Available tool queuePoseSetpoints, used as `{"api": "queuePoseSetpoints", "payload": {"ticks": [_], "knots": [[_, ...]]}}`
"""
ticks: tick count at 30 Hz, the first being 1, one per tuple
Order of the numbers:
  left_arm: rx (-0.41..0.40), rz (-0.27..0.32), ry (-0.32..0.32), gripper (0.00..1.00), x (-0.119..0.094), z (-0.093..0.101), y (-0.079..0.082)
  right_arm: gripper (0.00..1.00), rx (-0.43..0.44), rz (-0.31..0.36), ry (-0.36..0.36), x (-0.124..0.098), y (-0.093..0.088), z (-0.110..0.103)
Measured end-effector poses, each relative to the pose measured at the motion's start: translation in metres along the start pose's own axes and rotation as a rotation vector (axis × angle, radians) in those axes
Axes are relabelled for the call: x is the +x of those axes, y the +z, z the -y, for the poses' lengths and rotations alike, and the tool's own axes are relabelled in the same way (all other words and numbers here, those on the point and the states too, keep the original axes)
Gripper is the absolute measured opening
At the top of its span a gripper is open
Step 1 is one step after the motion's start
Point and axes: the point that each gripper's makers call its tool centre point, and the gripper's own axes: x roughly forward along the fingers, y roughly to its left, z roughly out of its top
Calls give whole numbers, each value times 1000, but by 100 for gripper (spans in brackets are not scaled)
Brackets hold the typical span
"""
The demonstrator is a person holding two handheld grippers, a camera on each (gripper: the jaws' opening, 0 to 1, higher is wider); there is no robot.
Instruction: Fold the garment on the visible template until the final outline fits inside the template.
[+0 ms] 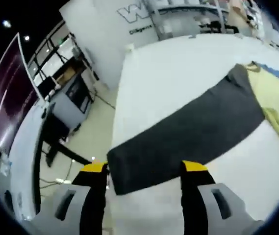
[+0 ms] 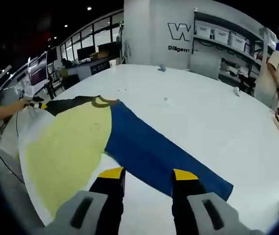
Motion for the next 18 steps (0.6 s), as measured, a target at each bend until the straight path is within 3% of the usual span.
{"api": "queuePoseSetpoints", "payload": {"ticks": [1,4,8,10,13,15,16,18], "knots": [[17,29,-11,61,-3,4,7,36,3,3,0,1,0,-1],[-40,103,-125,66,-14,23,23,43,-22,36,-39,0,3,-1],[14,158,-188,79,-32,46,37,60,-29,119,-98,-4,13,0],[21,168,-211,80,-37,53,37,59,-33,122,-92,-4,12,-6],[50,159,-251,79,-50,76,33,56,-38,88,-47,0,-4,-21],[91,151,-258,75,-59,87,22,57,-61,64,-54,-1,-14,-29],[97,152,-263,76,-63,93,22,58,-109,20,-53,-2,-24,-31],[90,144,-291,78,-73,109,15,57,-99,13,-43,-1,-27,-32]]}}
